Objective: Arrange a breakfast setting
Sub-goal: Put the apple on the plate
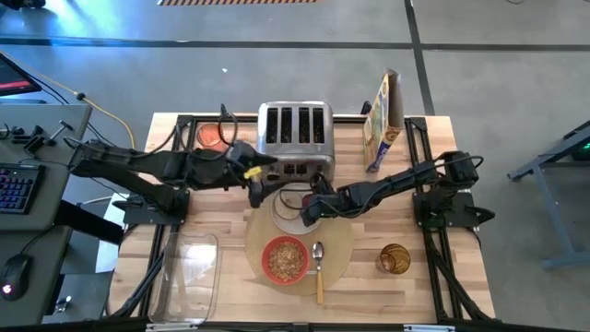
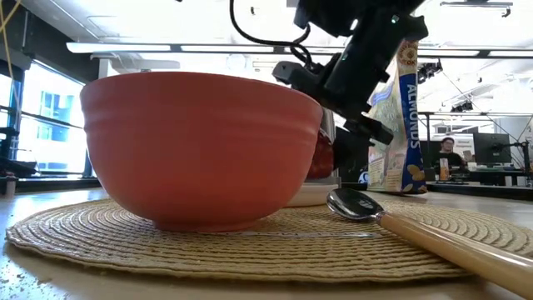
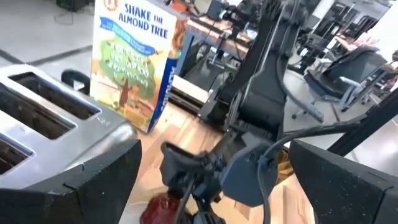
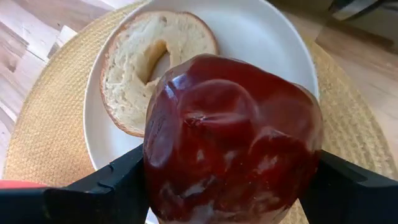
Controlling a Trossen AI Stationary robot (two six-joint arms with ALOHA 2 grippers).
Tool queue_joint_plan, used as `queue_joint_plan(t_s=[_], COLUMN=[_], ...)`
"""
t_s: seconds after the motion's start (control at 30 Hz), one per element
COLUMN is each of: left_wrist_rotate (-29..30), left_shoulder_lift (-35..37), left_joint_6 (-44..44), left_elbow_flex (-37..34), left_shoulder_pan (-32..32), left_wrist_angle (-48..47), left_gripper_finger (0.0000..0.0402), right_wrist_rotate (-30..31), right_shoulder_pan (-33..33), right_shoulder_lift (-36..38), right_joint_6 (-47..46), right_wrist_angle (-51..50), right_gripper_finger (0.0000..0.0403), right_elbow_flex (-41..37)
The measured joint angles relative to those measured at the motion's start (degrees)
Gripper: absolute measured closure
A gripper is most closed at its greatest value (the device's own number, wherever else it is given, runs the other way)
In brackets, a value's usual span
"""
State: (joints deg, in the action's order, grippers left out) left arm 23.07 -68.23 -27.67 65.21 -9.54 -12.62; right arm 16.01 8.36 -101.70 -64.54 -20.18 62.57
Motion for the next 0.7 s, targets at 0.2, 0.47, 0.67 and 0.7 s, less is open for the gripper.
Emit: queue_joint_plan(t_s=[0.2, 0.47, 0.67, 0.7], left_wrist_rotate=[0.04, 0.04, 0.04, 0.03], left_shoulder_lift=[4.38, 7.77, 8.19, 8.18], left_joint_6=[1.86, 2.0, 1.95, 1.95], left_elbow_flex=[0.0, 0.0, 0.0, 0.0], left_shoulder_pan=[0.0, 0.0, -0.23, -0.38], left_wrist_angle=[-0.52, -2.73, -2.74, -2.78], left_gripper_finger=[0.0007, 0.0007, 0.0007, 0.0007], right_wrist_rotate=[-0.5, 0.11, -0.15, -0.42], right_shoulder_pan=[0.0, -0.98, -1.36, -1.36], right_shoulder_lift=[-0.78, -0.78, -0.76, -0.76], right_joint_6=[-1.46, 0.36, 2.14, 2.49], right_wrist_angle=[0.44, 0.76, 0.77, 0.76], right_gripper_finger=[0.0103, 0.0101, 0.0099, 0.0099], right_elbow_flex=[0.0, 0.0, 0.0, 0.0])
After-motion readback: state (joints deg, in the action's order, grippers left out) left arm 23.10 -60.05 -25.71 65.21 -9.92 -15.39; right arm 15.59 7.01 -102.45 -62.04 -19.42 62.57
